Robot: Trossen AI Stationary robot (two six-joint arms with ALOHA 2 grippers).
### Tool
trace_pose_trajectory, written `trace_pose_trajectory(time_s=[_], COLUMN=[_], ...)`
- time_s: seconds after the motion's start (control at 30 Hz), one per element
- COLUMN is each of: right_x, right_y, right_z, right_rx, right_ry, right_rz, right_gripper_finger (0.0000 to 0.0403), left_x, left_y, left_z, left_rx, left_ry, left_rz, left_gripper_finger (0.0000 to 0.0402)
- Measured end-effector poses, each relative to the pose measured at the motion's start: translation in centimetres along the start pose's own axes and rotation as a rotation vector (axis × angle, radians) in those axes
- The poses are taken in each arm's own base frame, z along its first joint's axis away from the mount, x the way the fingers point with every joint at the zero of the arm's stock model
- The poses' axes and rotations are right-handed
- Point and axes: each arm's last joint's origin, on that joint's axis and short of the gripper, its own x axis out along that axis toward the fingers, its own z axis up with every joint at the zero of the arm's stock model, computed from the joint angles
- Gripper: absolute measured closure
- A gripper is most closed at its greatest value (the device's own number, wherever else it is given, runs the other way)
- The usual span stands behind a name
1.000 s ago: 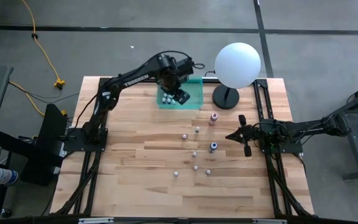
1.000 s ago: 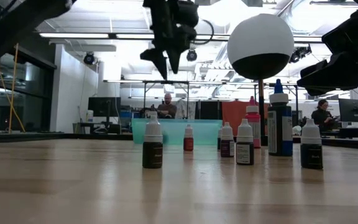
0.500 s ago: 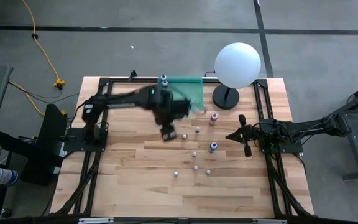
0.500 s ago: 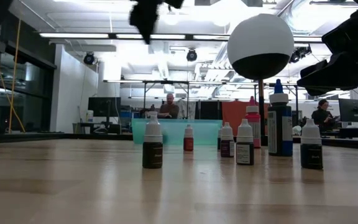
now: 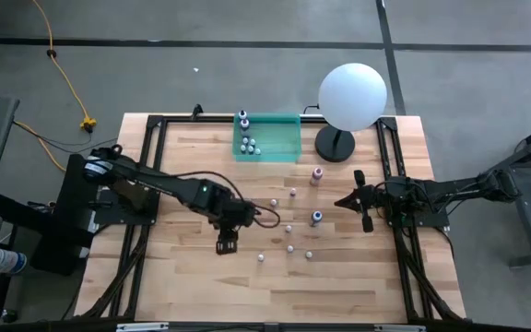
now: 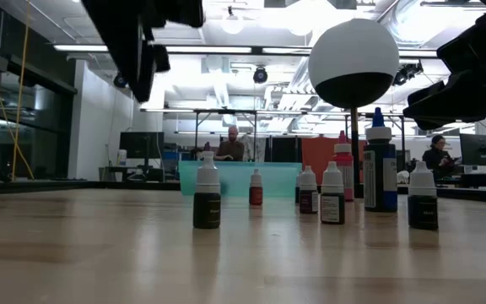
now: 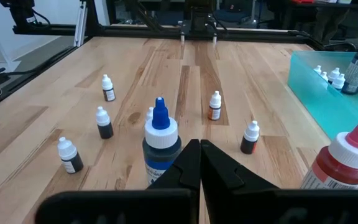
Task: Pick & Place food coloring
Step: Put the small brown food coloring bottle into the bin
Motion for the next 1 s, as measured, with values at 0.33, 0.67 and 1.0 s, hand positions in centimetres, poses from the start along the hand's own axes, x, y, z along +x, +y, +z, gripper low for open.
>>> trace_pose_trajectory(time_s=[0.33, 0.67, 1.0], right_x=[0.0, 0.1, 0.1], right_y=[0.0, 0.0, 0.0], right_z=[0.0, -0.1, -0.2], right_rx=[0.000, 0.000, 0.000], right_ry=[0.000, 0.016, 0.028], right_rz=[0.000, 0.000, 0.000], right_gripper_finger=[0.0402, 0.0402, 0.0402], left_x=[3.7, 6.5, 7.7], left_y=[-1.1, -2.8, -5.1], left_z=[0.8, 3.1, 3.9], left_rx=[0.246, 0.336, 0.481], left_ry=[-0.161, -0.117, -0.100], left_rz=[-0.038, -0.033, -0.038], left_gripper_finger=[0.0211, 0.0211, 0.0211])
